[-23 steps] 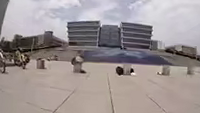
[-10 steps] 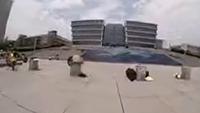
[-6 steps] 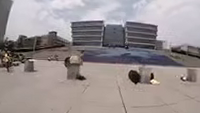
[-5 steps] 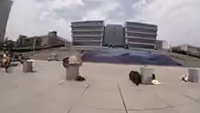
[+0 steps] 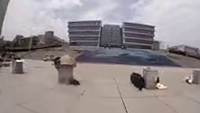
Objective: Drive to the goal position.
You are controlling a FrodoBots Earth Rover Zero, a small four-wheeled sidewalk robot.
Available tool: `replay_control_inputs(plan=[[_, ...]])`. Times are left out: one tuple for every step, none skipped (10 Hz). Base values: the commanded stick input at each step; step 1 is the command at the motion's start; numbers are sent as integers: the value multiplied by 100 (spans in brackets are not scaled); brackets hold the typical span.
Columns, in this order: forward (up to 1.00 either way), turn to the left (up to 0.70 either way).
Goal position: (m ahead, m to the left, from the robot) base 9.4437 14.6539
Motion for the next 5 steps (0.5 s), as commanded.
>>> replay_control_inputs(plan=[[70,0],[70,-5],[70,-17],[70,-17],[70,0]])
